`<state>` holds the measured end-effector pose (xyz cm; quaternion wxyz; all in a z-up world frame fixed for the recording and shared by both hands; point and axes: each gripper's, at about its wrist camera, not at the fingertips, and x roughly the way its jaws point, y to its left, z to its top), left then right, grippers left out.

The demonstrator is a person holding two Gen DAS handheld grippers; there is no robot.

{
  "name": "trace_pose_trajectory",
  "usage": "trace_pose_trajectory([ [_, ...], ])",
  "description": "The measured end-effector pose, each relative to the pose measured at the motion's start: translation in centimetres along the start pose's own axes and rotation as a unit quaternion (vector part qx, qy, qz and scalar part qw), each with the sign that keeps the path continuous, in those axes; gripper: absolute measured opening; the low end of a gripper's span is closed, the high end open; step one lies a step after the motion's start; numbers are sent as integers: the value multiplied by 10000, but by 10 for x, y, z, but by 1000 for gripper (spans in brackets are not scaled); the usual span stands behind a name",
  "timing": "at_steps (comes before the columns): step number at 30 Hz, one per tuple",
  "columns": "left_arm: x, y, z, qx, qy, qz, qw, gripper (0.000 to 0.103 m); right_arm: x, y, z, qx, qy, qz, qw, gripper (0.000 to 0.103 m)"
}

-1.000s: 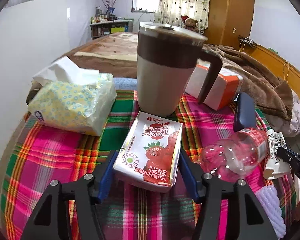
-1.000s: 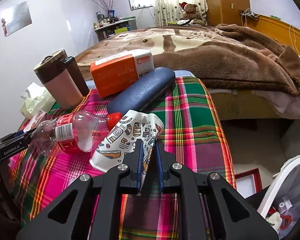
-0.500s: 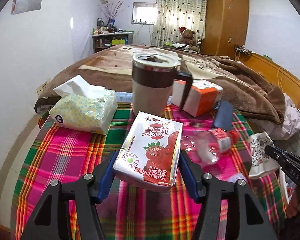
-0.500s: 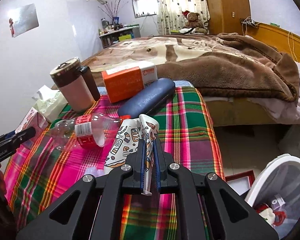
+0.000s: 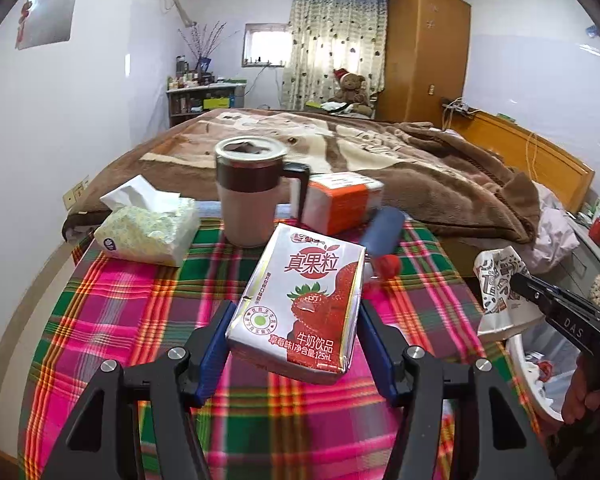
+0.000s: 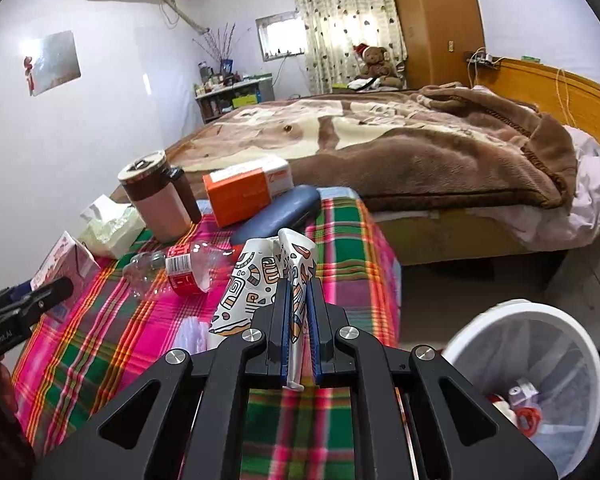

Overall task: Collect trash
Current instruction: 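Carry the milk carton and paper cup toward the bin with both tools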

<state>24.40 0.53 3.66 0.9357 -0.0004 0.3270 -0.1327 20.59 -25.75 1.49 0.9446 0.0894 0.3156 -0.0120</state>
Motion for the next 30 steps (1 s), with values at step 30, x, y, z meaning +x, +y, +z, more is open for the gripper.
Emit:
trace_pose_trajectory([
  [30, -30, -187, -31, 866, 49, -1398, 9864, 61, -81, -114, -28, 627, -362, -1033, 9920, 8],
])
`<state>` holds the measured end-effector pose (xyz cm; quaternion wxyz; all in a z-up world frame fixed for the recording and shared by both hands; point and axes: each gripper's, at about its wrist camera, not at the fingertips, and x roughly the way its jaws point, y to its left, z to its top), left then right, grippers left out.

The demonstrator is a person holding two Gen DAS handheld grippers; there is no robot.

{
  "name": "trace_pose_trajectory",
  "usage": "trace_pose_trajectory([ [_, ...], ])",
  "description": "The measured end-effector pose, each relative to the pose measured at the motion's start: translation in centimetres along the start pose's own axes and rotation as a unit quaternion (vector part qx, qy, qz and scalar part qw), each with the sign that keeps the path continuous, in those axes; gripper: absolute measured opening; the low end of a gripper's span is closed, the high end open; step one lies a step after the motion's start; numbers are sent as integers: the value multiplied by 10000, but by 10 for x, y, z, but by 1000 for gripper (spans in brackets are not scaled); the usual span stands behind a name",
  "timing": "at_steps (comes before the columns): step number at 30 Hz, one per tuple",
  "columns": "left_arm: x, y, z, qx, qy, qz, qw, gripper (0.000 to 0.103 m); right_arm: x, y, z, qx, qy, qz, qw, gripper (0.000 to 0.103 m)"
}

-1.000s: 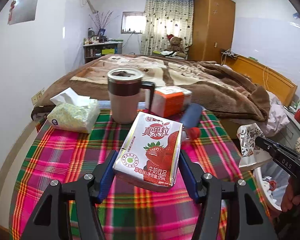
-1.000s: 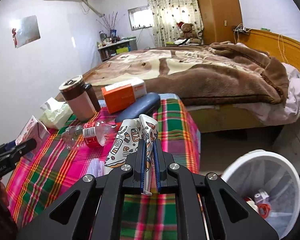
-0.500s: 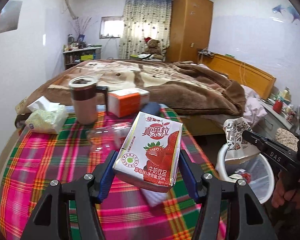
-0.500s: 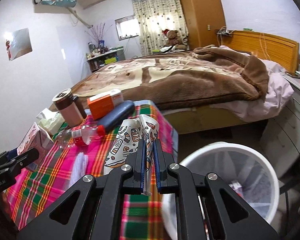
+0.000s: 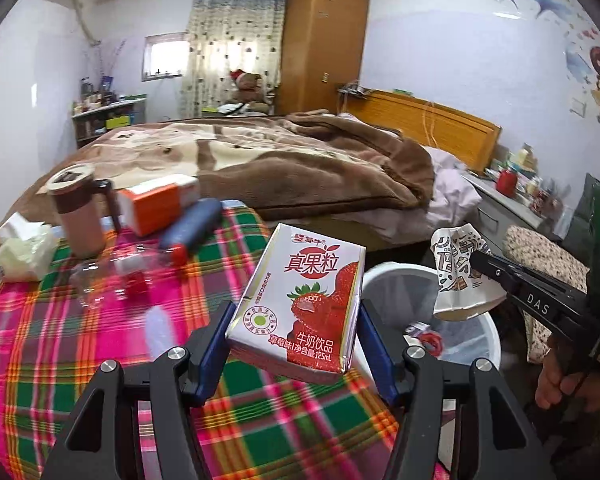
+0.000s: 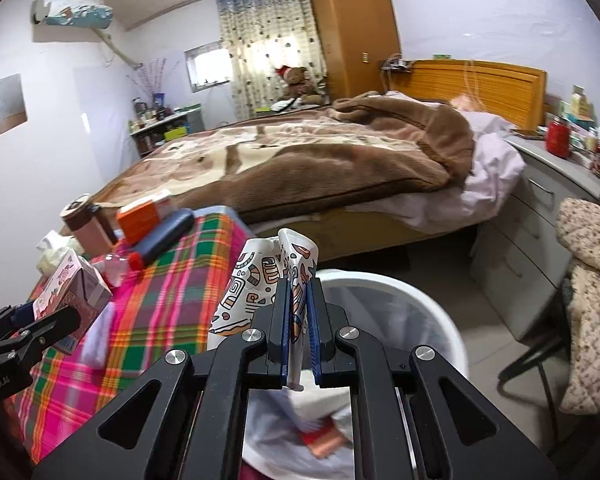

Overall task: Collect trash
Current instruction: 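Carry the milk carton and paper cup toward the bin with both tools, then open the left tool over the bin while the right tool opens to drop the cup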

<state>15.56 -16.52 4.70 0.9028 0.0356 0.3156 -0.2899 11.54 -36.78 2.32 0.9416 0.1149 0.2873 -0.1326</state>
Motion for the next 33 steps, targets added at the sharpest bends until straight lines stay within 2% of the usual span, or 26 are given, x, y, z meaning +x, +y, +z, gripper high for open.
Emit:
trace_pose_trajectory([
  [10, 34, -68, -5, 310, 271, -562, 9976, 61, 2, -37, -9, 76, 187, -442, 9988, 8],
  [17, 57, -98, -17, 552, 460, -556, 9959, 61, 7, -58, -23, 44, 453, -639, 9969, 8],
  [27, 84, -115, -25, 570, 814, -696, 9926, 61, 18, -71, -30, -4, 756, -705, 9946, 9],
  [33, 91, -117, -26, 553, 881, -742, 9918, 61, 21, -75, -34, -18, 888, -665, 9938, 9],
])
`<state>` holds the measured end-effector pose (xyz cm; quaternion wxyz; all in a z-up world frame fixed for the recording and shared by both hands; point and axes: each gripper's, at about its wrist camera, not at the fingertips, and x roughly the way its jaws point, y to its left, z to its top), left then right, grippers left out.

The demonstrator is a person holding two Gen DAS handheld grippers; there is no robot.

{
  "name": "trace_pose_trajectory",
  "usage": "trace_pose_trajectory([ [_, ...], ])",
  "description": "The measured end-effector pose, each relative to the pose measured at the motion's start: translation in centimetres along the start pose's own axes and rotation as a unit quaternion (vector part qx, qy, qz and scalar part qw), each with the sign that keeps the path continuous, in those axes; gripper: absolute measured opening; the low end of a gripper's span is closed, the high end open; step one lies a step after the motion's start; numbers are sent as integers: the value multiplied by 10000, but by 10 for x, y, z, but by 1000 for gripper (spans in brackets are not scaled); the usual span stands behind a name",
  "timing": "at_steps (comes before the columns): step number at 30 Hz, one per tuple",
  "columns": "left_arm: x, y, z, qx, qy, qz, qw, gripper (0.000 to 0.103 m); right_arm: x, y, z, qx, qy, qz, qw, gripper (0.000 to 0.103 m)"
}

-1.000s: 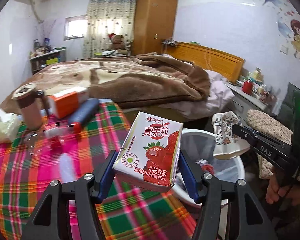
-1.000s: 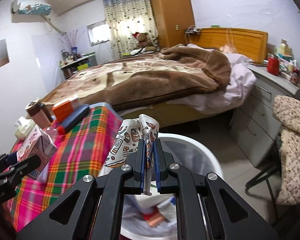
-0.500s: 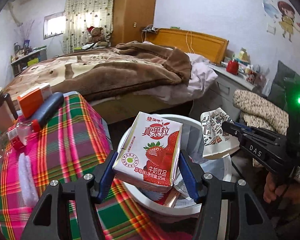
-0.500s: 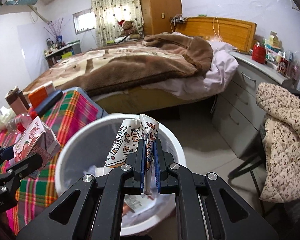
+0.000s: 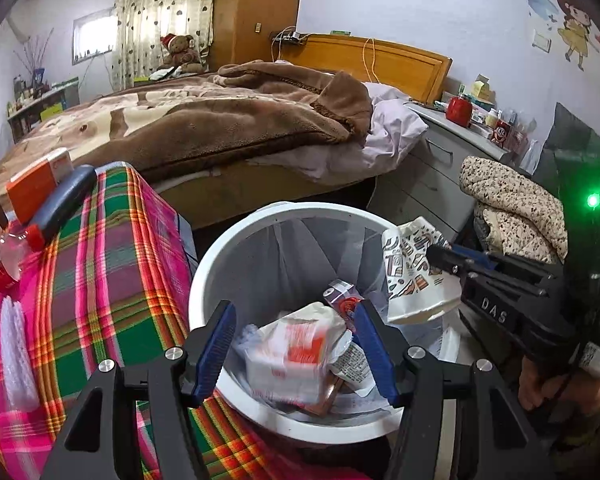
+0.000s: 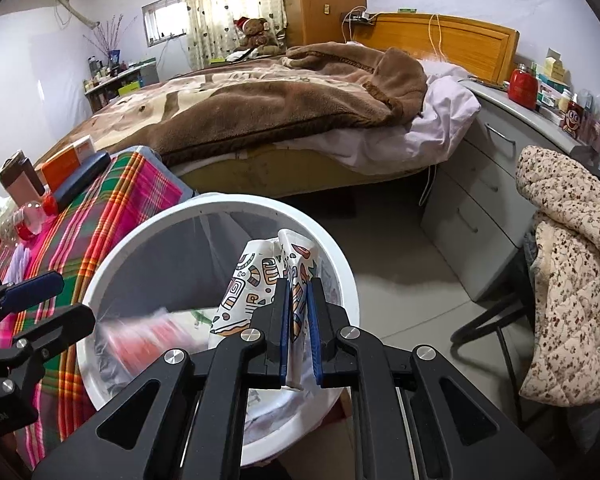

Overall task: Collect trash
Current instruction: 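Open the left tool over the bin while the right tool opens to drop the cup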

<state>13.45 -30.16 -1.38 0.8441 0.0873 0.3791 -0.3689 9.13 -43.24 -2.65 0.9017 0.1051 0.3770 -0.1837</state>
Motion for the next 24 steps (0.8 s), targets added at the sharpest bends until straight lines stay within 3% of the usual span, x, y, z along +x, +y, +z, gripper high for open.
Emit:
trace_pose_trajectory([
  [2, -1, 1, 1, 6, -20, 27, 10000, 62, -1, -1, -1, 4, 12, 36, 10000, 9],
  [5, -3, 5, 0, -58, -52, 31, 10000, 71, -2, -1, 0, -16, 16, 45, 10000, 12],
  [7, -4, 5, 1, -77, -64, 30, 9999, 72, -1, -1, 0, -14, 6, -5, 10000, 22],
  [9, -6, 7, 1, -93, -86, 51, 9999, 72, -2, -1, 1, 20, 2, 43, 10000, 38],
  [24, -34, 32, -1, -348, -357, 234, 9985, 72, -12, 12, 3, 0, -167, 119, 9998, 39],
])
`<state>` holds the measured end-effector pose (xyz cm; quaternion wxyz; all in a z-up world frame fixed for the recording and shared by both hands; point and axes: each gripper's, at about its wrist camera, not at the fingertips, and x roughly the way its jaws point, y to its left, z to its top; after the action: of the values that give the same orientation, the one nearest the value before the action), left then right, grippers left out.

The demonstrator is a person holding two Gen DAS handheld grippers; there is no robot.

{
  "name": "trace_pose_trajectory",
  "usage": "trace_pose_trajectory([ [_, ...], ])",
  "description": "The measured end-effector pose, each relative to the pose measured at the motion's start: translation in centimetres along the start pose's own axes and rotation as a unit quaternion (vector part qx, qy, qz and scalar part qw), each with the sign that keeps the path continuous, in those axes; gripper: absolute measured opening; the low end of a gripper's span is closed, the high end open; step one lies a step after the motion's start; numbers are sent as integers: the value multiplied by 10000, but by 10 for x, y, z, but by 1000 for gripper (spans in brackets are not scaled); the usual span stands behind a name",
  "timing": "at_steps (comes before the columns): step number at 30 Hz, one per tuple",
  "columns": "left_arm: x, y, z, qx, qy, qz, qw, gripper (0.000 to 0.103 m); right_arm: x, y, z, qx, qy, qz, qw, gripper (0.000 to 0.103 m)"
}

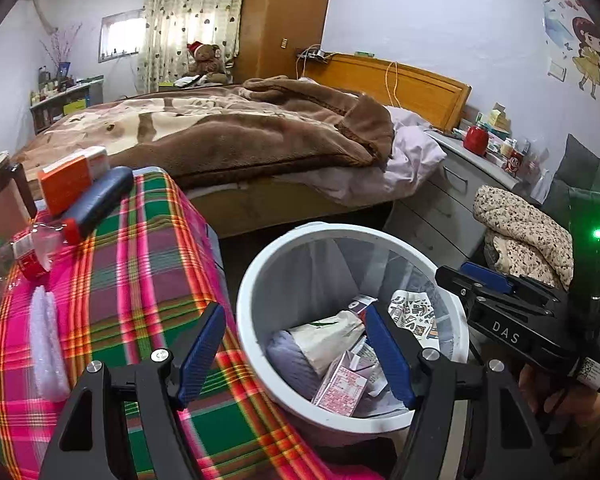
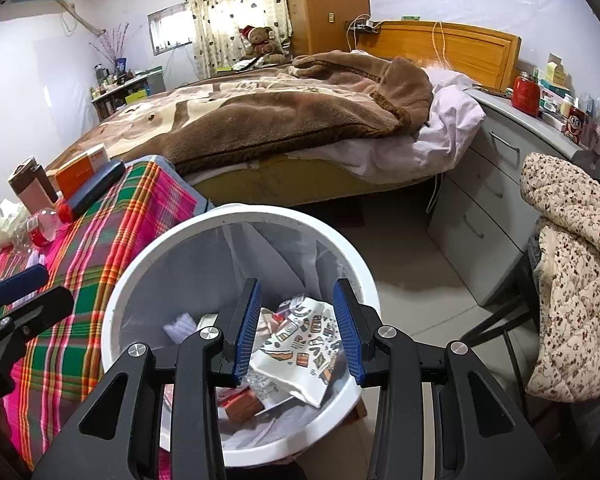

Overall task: Collect trash
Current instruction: 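Open the left tool over the bin while the right tool opens to drop the cup, then move both open tools back from the bin to the table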

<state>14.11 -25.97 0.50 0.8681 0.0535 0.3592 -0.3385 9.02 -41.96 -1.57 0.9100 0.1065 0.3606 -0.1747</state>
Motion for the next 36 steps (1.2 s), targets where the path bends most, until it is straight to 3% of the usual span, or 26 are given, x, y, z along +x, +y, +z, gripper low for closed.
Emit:
trace_pose_trajectory([
  [8, -23, 18, 0, -114, -184, 147, 9997, 72, -7, 17, 2, -22, -138, 129, 9998, 39],
  [10, -29, 26, 0, -157, -229, 193, 9994, 72, -9, 23, 2, -45, -181, 186, 9997, 42],
  [12, -35, 36, 0, -223, -278, 265, 9990, 72, -11, 30, 2, -58, -233, 264, 9994, 51],
  [36, -106, 199, -18, -1032, -645, 1398, 9827, 72, -1, 160, -3, -839, -91, 1324, 9876, 52],
])
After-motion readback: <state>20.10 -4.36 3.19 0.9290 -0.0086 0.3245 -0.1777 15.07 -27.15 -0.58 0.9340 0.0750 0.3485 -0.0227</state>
